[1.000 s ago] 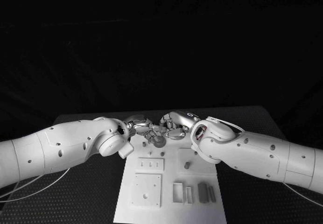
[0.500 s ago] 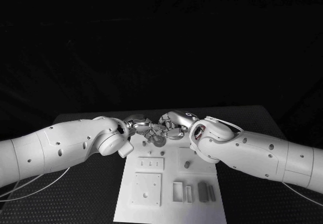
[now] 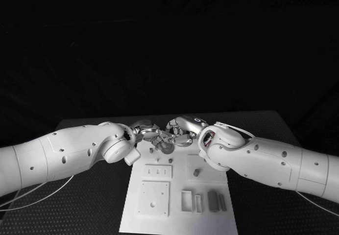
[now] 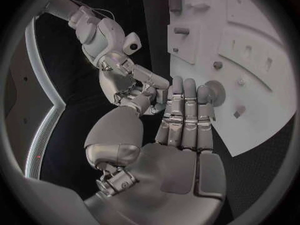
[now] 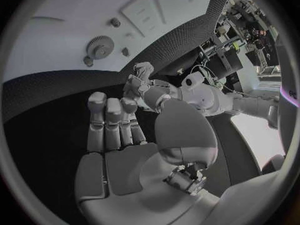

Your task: Assemble the parts on the task board

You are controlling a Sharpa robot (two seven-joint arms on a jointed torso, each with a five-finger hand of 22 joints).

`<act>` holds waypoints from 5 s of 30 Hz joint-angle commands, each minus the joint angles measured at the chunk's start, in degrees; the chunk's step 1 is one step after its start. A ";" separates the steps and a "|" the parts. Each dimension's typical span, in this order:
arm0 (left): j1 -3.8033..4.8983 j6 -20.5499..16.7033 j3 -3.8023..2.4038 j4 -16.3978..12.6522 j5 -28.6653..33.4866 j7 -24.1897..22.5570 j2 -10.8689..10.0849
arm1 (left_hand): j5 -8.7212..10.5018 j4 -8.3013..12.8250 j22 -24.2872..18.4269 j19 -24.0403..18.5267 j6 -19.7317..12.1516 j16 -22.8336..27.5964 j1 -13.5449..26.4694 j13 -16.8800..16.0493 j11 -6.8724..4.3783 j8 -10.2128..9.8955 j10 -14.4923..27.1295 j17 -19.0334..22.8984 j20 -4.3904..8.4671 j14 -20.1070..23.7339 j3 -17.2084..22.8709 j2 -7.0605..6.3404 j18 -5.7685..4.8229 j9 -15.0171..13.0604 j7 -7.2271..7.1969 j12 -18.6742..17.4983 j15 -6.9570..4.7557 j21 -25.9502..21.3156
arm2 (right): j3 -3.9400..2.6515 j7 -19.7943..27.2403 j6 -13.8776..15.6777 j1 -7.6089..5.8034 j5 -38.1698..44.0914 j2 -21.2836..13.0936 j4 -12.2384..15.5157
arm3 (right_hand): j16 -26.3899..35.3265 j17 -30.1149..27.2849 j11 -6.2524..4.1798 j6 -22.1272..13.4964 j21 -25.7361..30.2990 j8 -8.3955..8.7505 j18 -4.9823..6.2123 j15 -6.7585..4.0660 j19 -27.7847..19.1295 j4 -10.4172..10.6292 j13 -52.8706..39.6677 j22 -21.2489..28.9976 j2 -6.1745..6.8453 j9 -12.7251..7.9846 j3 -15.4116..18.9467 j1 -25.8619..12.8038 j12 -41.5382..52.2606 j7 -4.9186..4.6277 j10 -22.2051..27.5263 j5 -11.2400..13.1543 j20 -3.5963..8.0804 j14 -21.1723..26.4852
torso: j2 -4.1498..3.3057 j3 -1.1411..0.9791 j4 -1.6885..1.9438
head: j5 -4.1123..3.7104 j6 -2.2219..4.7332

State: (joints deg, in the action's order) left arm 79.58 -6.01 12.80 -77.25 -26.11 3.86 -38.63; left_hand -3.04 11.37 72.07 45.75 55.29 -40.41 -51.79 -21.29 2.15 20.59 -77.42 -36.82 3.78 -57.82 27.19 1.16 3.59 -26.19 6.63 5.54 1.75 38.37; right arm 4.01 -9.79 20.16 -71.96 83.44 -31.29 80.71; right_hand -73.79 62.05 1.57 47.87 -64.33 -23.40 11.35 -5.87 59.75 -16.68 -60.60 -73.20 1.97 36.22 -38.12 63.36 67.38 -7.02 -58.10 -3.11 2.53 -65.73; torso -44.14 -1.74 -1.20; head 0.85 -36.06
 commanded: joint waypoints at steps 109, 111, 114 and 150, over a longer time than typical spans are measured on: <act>-2.87 -7.36 1.02 -9.35 -33.70 16.31 -5.56 | -4.07 5.48 3.38 6.77 10.30 -25.39 11.07 -21.46 -6.81 0.20 -5.10 -5.41 9.18 -8.58 21.12 2.88 -1.04 -6.01 -4.95 32.40 -10.31 16.02 | -0.46 19.81 1.48 -1.10 -46.98 -6.62 -20.62 | 43.95 -27.46 7.82 -4.73 36.61 6.70 2.32 11.12 -18.52 1.40 46.43 17.19 7.39 -9.02 5.41 -4.71 -32.11 -4.46 12.06 -6.47 -13.79 11.07 | 0.01 -0.10 0.03 | 0.50 -3.36; -2.90 -7.40 1.03 -9.37 -34.58 16.83 -5.36 | -3.95 5.47 3.41 6.93 10.50 -25.57 11.21 -21.48 -6.87 0.21 -5.17 -5.30 9.23 -8.70 21.38 2.77 -1.06 -6.06 -5.01 32.65 -10.34 16.07 | -0.46 19.79 1.42 -1.10 -46.93 -6.54 -20.50 | 44.06 -27.46 7.84 -4.73 36.72 6.69 2.31 11.16 -18.56 1.40 46.57 17.18 7.40 -9.05 5.45 -4.69 -32.14 -4.46 12.03 -6.49 -13.80 11.10 | 0.01 -0.11 -0.01 | 0.59 -3.54; -3.18 -7.38 1.03 -9.59 -36.94 17.51 -5.08 | -3.89 5.46 3.46 7.11 10.72 -25.78 11.42 -21.49 -6.94 0.21 -5.27 -5.17 9.30 -8.86 21.68 2.79 -1.08 -6.11 -5.09 32.93 -10.37 16.13 | -0.46 19.61 1.39 -1.10 -46.87 -6.44 -20.27 | 44.31 -27.46 7.85 -4.72 36.93 6.66 2.27 11.24 -18.66 1.41 46.87 17.15 7.41 -9.13 5.54 -4.65 -32.18 -4.48 11.95 -6.67 -13.84 11.18 | 0.00 -0.10 -0.09 | 0.60 -3.82; -6.55 -5.29 1.01 -9.25 -39.52 19.01 -3.42 | -4.92 5.47 3.86 7.92 12.25 -27.39 13.67 -21.31 -7.45 0.33 -5.47 -4.28 9.75 -9.46 23.86 2.89 -1.18 -6.69 -5.61 34.79 -10.50 16.64 | -0.46 19.08 0.74 -1.24 -46.12 -5.80 -19.97 | 45.95 -27.33 7.97 -4.74 38.58 6.45 1.88 11.81 -19.78 1.57 48.92 16.77 7.42 -9.73 6.06 -4.39 -32.36 -4.50 11.82 -8.03 -14.05 11.96 | 0.04 -0.06 -0.01 | 0.33 -5.66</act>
State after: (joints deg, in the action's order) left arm 73.06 -12.35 13.83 -86.30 -65.09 22.85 -42.14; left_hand -7.66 16.85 74.91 53.35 62.77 -67.48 -38.33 -42.65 -4.61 20.59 -83.12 -41.17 7.46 -66.88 50.55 3.54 2.65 -32.84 4.91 40.13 -8.09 54.79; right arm 3.57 9.05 21.72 -73.17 36.87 -37.14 60.65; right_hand -28.06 34.66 5.13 42.32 -26.11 -16.62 13.73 5.77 40.40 -15.13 -11.72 -56.36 9.79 26.56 -32.30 58.83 35.26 -10.73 -53.00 -10.93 -11.66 -53.88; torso -44.14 -1.79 -1.21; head 1.19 -41.70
